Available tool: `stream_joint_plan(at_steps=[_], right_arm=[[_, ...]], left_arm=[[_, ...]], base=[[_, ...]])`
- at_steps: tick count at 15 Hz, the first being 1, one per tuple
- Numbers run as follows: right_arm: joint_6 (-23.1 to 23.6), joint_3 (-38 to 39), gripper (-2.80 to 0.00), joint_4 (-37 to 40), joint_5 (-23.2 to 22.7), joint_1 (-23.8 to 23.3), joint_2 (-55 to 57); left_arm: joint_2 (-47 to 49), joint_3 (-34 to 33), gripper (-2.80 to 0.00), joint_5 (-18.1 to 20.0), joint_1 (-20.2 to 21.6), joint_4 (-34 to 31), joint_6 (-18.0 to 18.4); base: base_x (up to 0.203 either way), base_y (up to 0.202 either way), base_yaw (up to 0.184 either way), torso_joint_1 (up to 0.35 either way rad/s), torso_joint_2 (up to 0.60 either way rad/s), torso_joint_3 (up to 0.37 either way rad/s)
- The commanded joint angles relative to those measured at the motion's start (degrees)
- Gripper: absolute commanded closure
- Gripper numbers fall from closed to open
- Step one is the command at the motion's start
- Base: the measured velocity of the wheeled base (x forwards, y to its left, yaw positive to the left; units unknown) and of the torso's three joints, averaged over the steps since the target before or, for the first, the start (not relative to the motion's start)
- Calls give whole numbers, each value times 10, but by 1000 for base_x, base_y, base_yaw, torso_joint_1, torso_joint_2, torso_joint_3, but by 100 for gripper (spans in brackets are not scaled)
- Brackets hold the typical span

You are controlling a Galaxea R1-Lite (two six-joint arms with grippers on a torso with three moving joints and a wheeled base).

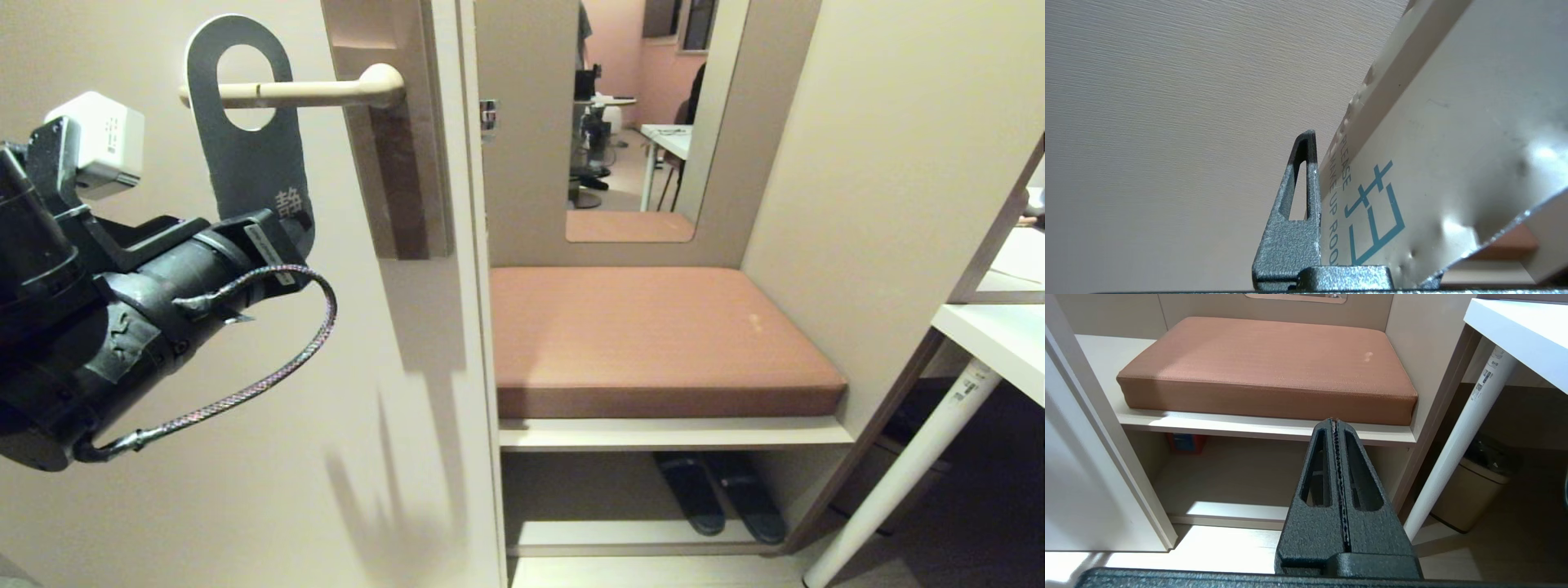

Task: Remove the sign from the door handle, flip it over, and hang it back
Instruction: Hang the sign back with the other side facing out

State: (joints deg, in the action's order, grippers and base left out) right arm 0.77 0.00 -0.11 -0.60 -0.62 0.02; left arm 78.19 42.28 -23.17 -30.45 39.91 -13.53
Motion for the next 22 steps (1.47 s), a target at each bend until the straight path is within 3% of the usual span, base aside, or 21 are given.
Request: stream_joint_plan(at_steps=[1,7,15,16,22], right_arm=[[0,0,0,0,0,1,0],[0,0,0,0,0,0,0],[0,0,0,-1,0,0,0],[0,0,0,0,0,1,0],[0,0,0,0,0,0,0]], left_arm=[[3,0,0,0,-16,3,4],[17,-1,0,4,-63,6,59],[15,-17,0,3,-75,7,79],[14,-17,-280,3,-75,7,79],[7,-17,-280,4,-77,8,76]], base=[[0,0,0,0,0,0],[0,0,0,0,0,0],[0,0,0,0,0,0],[0,0,0,0,0,0],[0,0,0,0,0,0]])
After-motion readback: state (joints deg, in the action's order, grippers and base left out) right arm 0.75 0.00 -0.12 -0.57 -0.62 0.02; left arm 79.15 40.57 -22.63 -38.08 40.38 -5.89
